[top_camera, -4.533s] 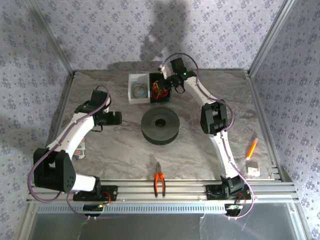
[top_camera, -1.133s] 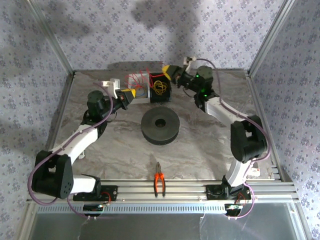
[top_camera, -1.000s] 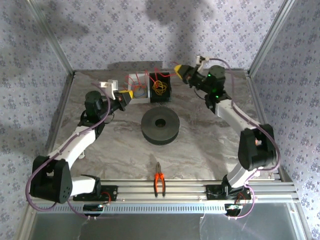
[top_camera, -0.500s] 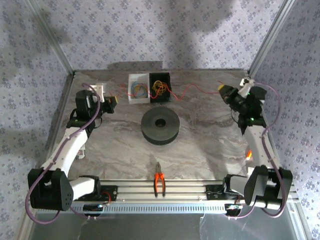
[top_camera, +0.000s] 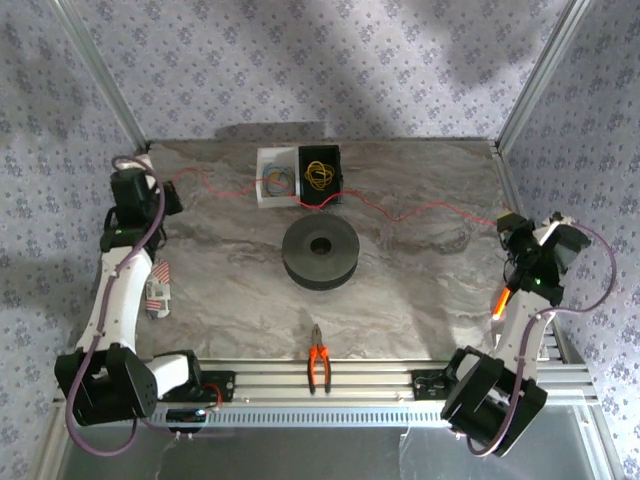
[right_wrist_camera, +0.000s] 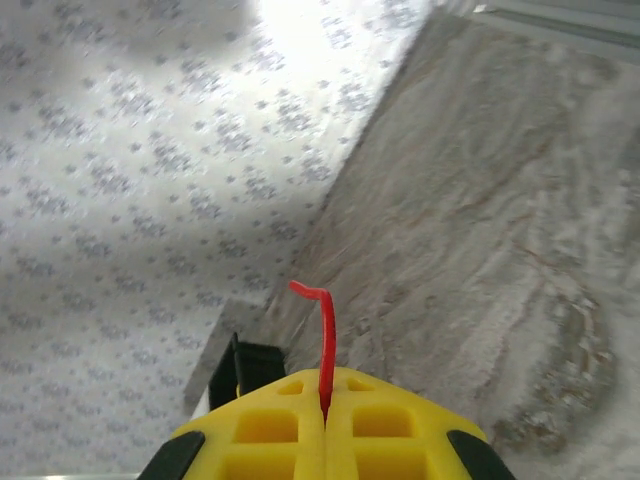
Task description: Wrap the cables
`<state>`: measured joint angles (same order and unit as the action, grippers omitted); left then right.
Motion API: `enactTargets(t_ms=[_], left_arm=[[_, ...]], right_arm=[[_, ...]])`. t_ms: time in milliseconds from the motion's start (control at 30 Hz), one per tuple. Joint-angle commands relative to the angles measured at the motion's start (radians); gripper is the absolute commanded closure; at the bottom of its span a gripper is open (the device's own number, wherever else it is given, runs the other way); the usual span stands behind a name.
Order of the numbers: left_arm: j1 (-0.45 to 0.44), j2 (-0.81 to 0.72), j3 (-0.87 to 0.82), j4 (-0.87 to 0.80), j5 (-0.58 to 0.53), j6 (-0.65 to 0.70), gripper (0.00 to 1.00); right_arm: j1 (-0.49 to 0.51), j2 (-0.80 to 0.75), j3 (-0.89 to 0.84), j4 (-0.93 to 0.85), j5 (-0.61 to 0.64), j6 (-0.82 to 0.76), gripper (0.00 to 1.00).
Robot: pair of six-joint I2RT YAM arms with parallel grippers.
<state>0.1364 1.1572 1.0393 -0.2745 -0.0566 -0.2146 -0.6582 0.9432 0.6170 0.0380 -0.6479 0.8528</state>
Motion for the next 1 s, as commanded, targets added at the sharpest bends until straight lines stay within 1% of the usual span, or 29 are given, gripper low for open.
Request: enactTargets(t_ms=[0, 100, 267, 500, 567, 800, 867, 967], left_arm=[[0.109, -0.027, 0.072, -0.050, -0.118, -0.041, 1.00], [0.179, -0.027, 0.103, -0.074, -0.094, -0.040, 1.00], [0.268, -0.006, 0.151, -0.102, -0.089, -0.044, 1.00], [0.366, 0.031, 0.275, -0.159, -0.071, -0.053, 1.00], [0.418, 0.039, 0.310, -0.170, -0.038, -0.070, 1.00], [0.511, 0.059, 0.392, -0.205, 0.023, -0.084, 1.00], [0.536, 0.058, 0.395, -0.202, 0.060, -0.097, 1.00], [0.537, 0.049, 0.376, -0.196, 0.110, -0.101, 1.00]], right_arm=[[-0.089, -0.027, -0.042, 0.005, 0.051, 0.043, 1.00], [-0.138, -0.033, -0.062, -0.005, 0.064, 0.041, 1.00], [-0.182, -0.013, -0.078, -0.003, 0.086, 0.042, 1.00], [-0.301, 0.027, -0.097, 0.003, 0.046, 0.064, 1.00], [-0.324, 0.037, -0.112, 0.017, 0.044, 0.080, 1.00], [-0.370, 0.043, -0.132, 0.034, 0.030, 0.115, 1.00], [-0.369, 0.046, -0.136, 0.051, 0.019, 0.122, 1.00], [-0.345, 0.039, -0.135, 0.055, 0.004, 0.116, 1.00]])
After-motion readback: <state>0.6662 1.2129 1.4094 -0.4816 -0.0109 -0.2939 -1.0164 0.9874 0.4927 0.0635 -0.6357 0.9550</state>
